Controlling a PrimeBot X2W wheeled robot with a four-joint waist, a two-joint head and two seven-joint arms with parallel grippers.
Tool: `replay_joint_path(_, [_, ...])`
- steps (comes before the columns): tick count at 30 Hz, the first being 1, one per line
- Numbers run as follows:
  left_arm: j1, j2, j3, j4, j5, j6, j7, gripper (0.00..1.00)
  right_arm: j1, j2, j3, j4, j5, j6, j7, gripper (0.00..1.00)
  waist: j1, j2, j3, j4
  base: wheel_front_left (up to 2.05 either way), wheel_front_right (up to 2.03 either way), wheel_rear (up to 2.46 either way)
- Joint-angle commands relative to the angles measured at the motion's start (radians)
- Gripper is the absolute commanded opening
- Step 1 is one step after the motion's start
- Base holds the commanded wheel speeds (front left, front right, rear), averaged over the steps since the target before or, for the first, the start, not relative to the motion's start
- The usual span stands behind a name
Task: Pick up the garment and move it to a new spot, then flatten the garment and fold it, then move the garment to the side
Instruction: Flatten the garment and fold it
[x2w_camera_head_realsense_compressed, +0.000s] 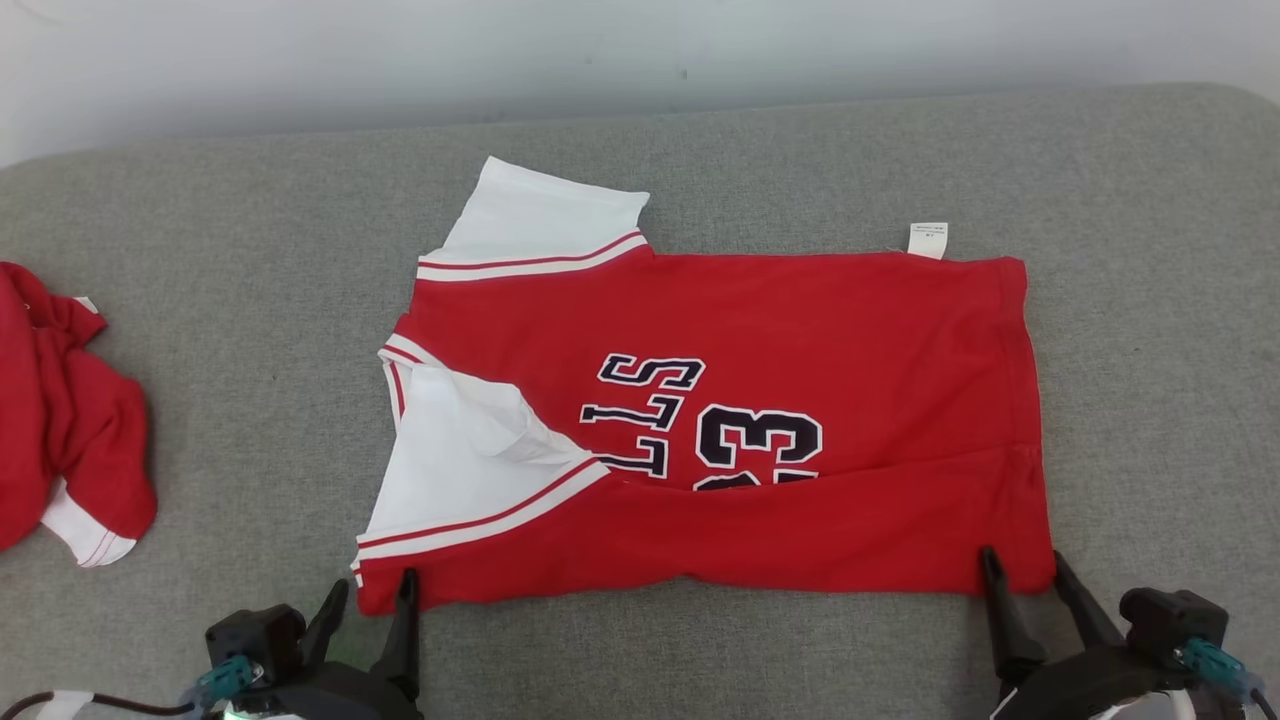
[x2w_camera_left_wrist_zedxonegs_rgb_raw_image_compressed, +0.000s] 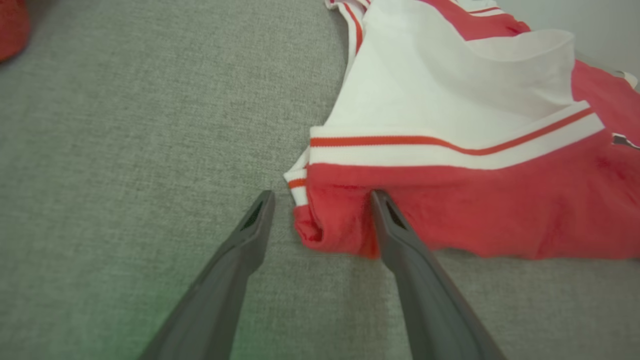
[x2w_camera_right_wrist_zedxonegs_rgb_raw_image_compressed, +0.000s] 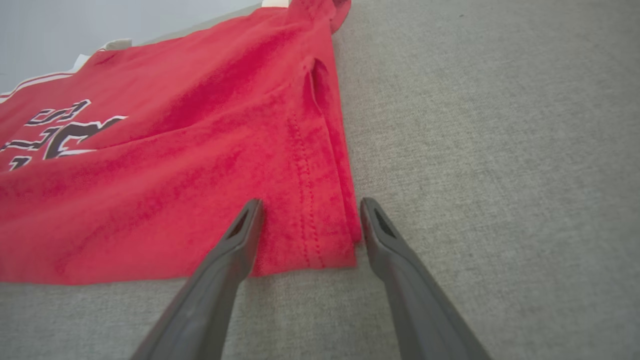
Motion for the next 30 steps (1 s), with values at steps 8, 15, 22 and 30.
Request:
replay_joint_path(8, [-0.011, -0.014, 0.001, 0.031, -0.047, -0.034, 0.017, 0.0, -0.035, -0.009, 0.034, 0.059, 0.064, 0.0, 0.016, 0.0, -0.0001, -0.0001, 0.004, -0.003, 0.0, 0.0, 0.0])
replay_joint_path(15, [0.016, -0.006, 0.005, 0.007, -0.066, -0.048, -0.003, 0.0, -0.012, -0.032, 0.048, 0.031, 0.108, 0.0, 0.016, 0.0, -0.0001, -0.0001, -0.01, -0.004, 0.0, 0.0, 0.0])
replay_joint_path(22, [0.108, 0.02, 0.016, -0.109, -0.088, -0.039, 0.014, 0.0, 0.077, -0.076, 0.026, -0.064, 0.136, 0.0, 0.078, 0.0, -0.0001, -0.0001, -0.032, -0.004, 0.0, 0.0, 0.0])
replay_joint_path(30, [0.268, 0.054, 0.006, -0.311, -0.079, 0.028, 0.073, 0.0, 0.177, -0.116, -0.035, -0.164, 0.12, 0.0, 0.175, 0.0, -0.0001, -0.0001, -0.029, -0.003, 0.0, 0.0, 0.0])
